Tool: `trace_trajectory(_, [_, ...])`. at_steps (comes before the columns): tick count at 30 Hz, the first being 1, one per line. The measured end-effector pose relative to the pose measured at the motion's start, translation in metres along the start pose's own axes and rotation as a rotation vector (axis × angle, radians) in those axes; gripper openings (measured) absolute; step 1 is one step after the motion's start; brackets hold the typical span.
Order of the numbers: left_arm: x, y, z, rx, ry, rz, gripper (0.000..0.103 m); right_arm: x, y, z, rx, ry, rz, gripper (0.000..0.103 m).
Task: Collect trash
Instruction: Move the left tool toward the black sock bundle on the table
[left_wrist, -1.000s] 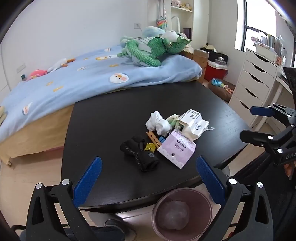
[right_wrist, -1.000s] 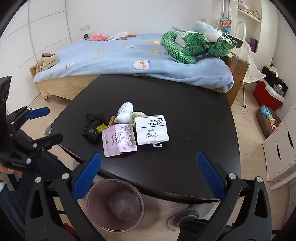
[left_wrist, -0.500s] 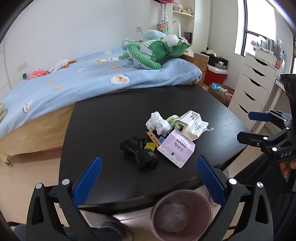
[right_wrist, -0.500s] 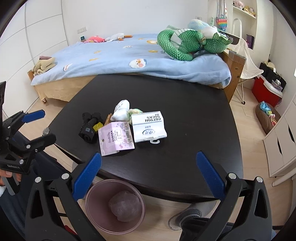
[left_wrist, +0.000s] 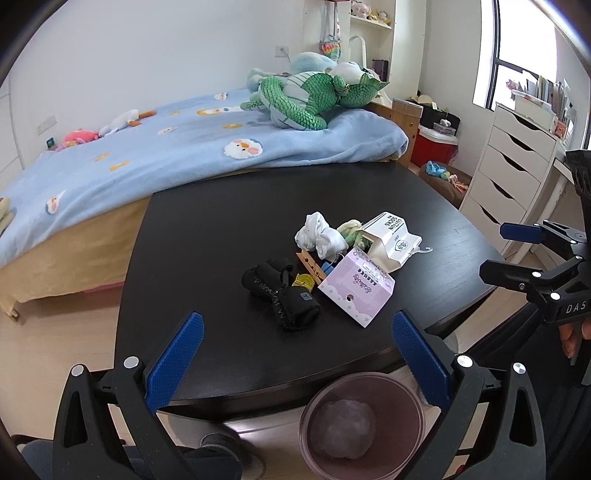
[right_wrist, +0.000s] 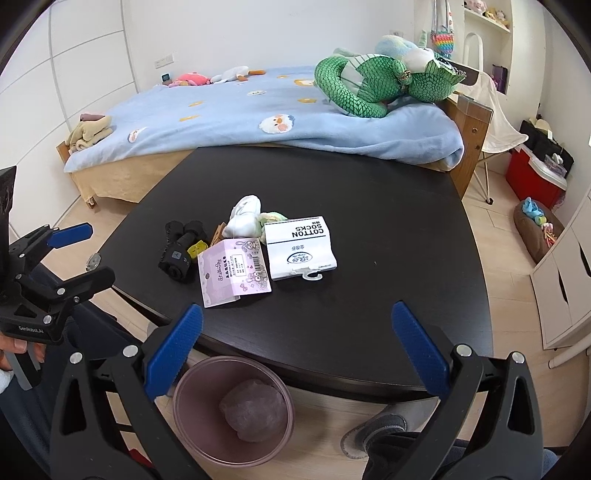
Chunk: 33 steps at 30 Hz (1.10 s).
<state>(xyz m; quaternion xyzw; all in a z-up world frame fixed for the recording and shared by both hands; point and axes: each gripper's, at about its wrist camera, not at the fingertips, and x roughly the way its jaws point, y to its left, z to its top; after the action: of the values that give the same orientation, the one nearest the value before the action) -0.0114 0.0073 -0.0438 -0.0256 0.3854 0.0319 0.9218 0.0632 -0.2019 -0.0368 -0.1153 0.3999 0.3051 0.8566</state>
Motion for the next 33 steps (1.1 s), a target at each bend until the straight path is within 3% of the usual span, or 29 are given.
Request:
trace_trajectory(24, [0.004, 0.004, -0.002, -0.015, 0.003, 0.012, 0.098, 0.002, 0.0, -0.002, 0.001, 0.005, -0.002, 0.1])
trace_trajectory(33, [0.025, 0.011, 0.011, -0.069, 0.091, -0.016, 0.098, 0.005, 0.0, -0.003, 0.004, 0.013, -0.003, 0.1])
